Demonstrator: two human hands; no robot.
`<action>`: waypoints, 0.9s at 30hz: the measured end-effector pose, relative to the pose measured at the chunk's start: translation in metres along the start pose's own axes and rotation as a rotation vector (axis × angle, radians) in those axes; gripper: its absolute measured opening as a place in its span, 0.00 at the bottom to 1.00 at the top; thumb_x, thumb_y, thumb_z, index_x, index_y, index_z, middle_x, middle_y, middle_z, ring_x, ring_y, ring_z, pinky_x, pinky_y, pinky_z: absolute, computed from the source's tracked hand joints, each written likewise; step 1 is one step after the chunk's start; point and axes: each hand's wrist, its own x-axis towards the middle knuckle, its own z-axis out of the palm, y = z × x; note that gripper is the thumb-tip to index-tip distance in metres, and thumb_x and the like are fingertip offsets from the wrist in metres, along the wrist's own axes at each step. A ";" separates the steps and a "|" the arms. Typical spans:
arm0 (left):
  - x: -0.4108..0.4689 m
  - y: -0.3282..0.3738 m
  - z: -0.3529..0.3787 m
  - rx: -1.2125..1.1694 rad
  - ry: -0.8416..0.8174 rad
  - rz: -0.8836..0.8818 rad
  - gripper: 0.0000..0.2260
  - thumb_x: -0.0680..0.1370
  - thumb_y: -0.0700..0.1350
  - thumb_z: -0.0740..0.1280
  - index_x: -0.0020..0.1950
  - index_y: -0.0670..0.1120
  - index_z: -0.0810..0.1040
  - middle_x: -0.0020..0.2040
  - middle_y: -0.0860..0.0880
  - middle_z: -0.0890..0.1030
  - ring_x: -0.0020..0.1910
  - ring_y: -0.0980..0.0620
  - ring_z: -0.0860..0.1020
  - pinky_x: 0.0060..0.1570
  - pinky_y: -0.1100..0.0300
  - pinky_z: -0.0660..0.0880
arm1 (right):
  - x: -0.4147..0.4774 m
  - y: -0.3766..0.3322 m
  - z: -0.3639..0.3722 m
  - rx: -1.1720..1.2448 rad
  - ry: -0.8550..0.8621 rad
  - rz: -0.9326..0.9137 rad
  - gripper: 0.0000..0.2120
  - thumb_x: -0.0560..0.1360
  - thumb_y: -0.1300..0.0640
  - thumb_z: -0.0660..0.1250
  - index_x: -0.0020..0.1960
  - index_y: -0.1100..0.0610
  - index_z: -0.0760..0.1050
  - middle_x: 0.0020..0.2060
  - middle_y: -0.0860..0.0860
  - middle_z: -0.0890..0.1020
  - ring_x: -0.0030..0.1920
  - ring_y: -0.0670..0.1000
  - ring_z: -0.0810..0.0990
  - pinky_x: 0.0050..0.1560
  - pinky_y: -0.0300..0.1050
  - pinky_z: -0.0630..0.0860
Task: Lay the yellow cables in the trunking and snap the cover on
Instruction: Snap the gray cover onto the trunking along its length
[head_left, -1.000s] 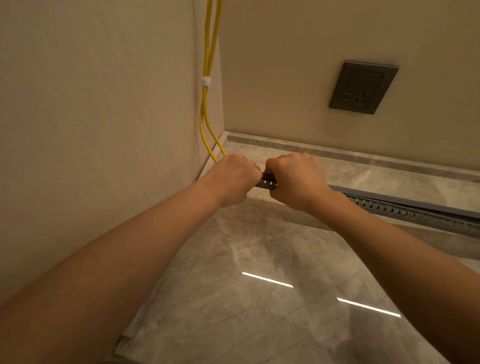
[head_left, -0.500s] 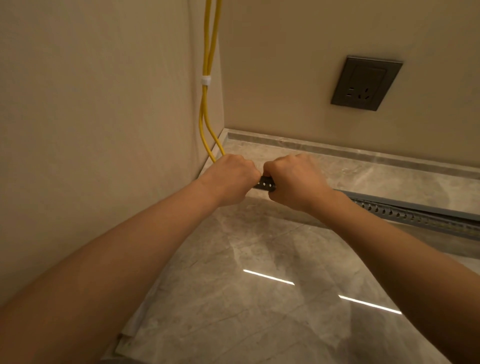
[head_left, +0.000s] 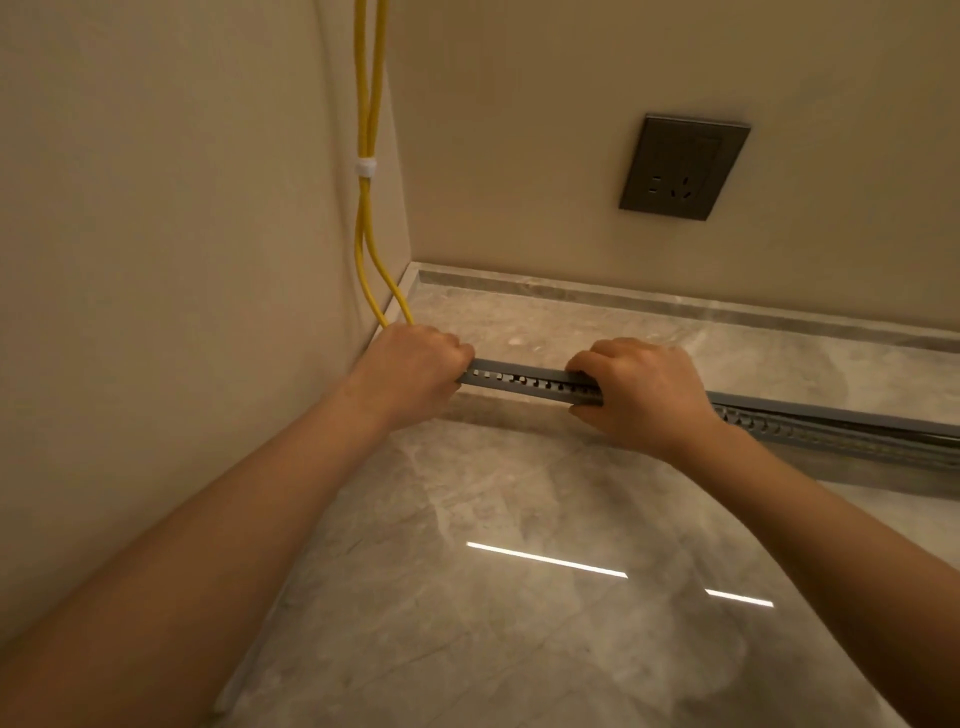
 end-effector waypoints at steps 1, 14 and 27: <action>0.000 0.001 0.001 -0.001 0.009 -0.007 0.09 0.78 0.46 0.57 0.54 0.46 0.74 0.48 0.48 0.80 0.48 0.46 0.77 0.35 0.56 0.65 | -0.002 0.001 0.000 0.001 0.013 0.005 0.11 0.73 0.50 0.65 0.54 0.51 0.77 0.44 0.49 0.81 0.44 0.52 0.77 0.34 0.44 0.72; 0.032 0.041 -0.002 -0.253 0.129 -0.037 0.17 0.77 0.51 0.63 0.64 0.48 0.70 0.57 0.49 0.79 0.54 0.48 0.76 0.47 0.53 0.73 | 0.009 -0.005 -0.006 0.020 0.158 -0.045 0.08 0.69 0.57 0.70 0.46 0.59 0.79 0.36 0.55 0.81 0.37 0.58 0.79 0.27 0.45 0.69; 0.039 0.034 0.014 -0.240 0.055 0.025 0.12 0.77 0.52 0.62 0.58 0.49 0.75 0.52 0.50 0.81 0.50 0.47 0.78 0.43 0.55 0.71 | -0.006 0.019 0.005 0.111 0.075 0.052 0.14 0.68 0.52 0.72 0.53 0.53 0.77 0.45 0.50 0.80 0.46 0.53 0.76 0.34 0.43 0.68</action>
